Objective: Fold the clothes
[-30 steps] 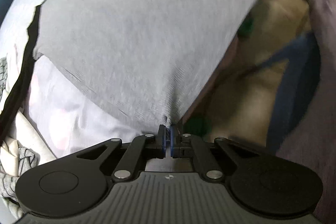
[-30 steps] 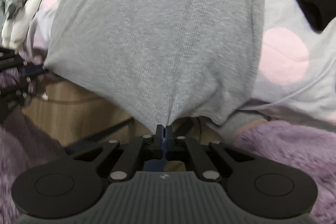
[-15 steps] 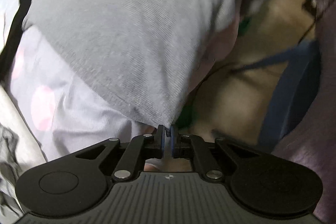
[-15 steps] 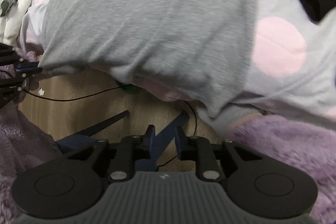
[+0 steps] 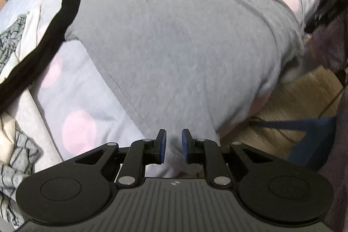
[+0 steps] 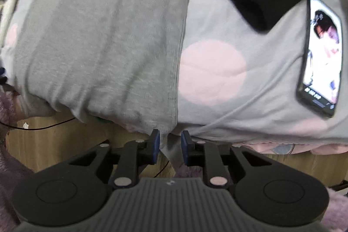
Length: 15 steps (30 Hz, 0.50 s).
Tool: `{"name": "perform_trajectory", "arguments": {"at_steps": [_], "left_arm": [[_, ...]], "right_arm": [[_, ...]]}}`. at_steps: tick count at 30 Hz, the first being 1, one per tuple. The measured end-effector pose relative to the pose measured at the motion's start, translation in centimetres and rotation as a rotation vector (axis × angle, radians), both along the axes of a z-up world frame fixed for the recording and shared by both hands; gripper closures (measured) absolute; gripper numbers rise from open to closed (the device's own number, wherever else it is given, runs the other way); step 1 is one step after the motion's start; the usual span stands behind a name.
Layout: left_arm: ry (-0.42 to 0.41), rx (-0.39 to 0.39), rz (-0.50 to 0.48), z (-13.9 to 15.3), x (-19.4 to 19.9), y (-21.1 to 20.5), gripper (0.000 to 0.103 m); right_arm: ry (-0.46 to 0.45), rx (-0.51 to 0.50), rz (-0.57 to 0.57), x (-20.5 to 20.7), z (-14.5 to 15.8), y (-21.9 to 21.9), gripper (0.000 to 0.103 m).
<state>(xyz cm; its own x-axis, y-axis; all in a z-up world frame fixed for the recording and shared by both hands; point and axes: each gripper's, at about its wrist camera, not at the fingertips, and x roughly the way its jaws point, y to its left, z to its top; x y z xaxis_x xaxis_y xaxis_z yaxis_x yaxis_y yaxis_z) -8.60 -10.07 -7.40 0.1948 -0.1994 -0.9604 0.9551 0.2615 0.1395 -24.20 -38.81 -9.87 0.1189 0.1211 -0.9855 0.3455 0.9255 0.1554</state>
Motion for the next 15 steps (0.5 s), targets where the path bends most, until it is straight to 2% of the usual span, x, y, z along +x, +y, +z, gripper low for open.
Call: {"name": "perform_trajectory", "arguments": {"at_steps": [4,5,6,15], "left_arm": [[0.004,-0.003,0.031,-0.9,0.5,-0.6,0.089],[0.0,0.001,0.029,-0.9,0.5,-0.5,0.089],[-0.006,0.003,0.021,-0.6,0.5,-0.4,0.089],[-0.004,-0.004,0.024,-0.7,0.8,-0.7,0.089]], "right_arm": [[-0.004,0.017,-0.029,0.8,-1.6,-0.3,0.082],[-0.007,0.029,-0.032,0.8,-1.6,-0.3,0.085],[-0.012,0.042,-0.028,0.8,-1.5,-0.2,0.096],[-0.149,0.115,0.047,1.3,3.6,2.8,0.099]]}}
